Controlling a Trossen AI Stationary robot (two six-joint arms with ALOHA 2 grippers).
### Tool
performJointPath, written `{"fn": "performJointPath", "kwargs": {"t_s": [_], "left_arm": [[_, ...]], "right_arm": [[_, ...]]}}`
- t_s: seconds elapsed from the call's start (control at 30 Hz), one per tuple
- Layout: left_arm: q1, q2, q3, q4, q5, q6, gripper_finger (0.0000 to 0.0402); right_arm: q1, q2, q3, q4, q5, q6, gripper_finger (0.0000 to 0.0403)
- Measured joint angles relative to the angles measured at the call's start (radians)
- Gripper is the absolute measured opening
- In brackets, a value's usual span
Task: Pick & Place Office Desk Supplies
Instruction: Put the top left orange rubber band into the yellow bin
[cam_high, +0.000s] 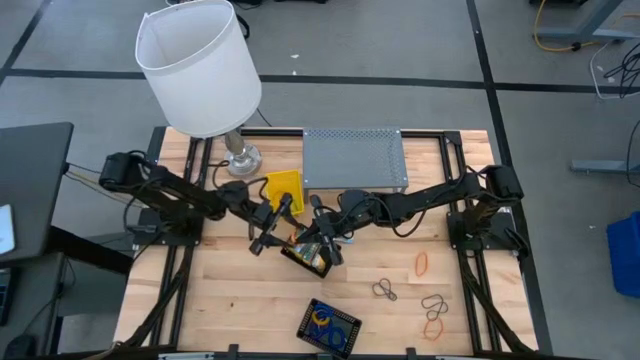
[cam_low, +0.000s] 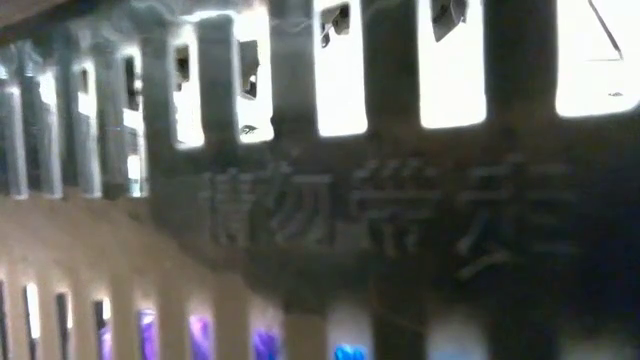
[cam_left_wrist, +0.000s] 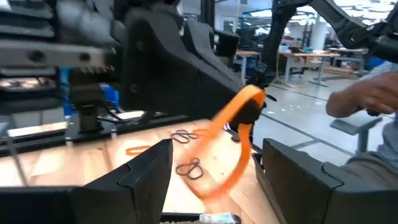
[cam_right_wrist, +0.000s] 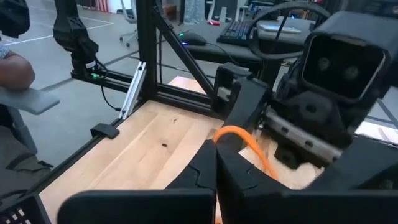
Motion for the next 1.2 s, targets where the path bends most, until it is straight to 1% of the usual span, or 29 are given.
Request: {"fn": "performJointPath", "kwargs": {"t_s": [0.07,0.17,0.27,0.33,0.4,0.5,0.57,0.6,0.63,0.77,0.9,1.03,1.2], "left_arm": [[-0.004,0.023,0.014,-0.002,0.02,0.0,0.0252],[-0.011,0.05,0.028,0.0,0.023,0.0,0.0246],[-0.011,0.061,0.031,-0.001,0.026,0.009,0.0223],[-0.011,0.061,0.031,0.0,0.033,0.011,0.0195],[-0.011,0.061,0.031,-0.001,0.034,0.017,0.0159],[-0.011,0.061,0.031,-0.001,0.036,0.026,0.009],[-0.011,0.061,0.031,-0.001,0.036,0.036,0.0037],[-0.011,0.061,0.031,-0.002,0.036,0.039,0.0019],[-0.011,0.061,0.031,-0.002,0.036,0.042,0.0011],[-0.011,0.061,0.031,-0.002,0.036,0.044,0.0005],[-0.011,0.061,0.031,-0.008,0.036,0.046,0.0004],[-0.011,0.061,0.031,-0.035,0.036,0.058,0.0003],[0.0,0.061,0.031,-0.067,0.017,0.064,0.0002]], "right_arm": [[0.0,0.0,0.0,0.0,0.0,0.0,0.0],[0.0,0.0,0.0,-0.002,0.0,0.0,0.0],[0.0,0.0,0.0,-0.015,0.0,0.0,0.0],[0.0,0.0,0.0,-0.021,0.01,0.0,0.0],[0.0,0.0,0.0,-0.023,0.016,0.0,0.0],[0.0,0.0,0.0,-0.024,0.017,0.0,0.0],[0.0,0.0,0.0,-0.024,0.018,0.0,0.0],[0.0,0.0,0.0,-0.024,0.018,0.0,0.0],[0.0,0.0,0.0,-0.024,0.018,0.0,0.0],[0.0,0.0,0.0,-0.024,0.02,-0.001,0.0003],[0.003,0.0,0.0,-0.023,0.029,-0.014,0.0027],[0.003,0.0,0.0,-0.023,0.087,-0.003,0.0078],[0.003,-0.005,0.0,-0.022,0.118,-0.011,0.0167]]}}
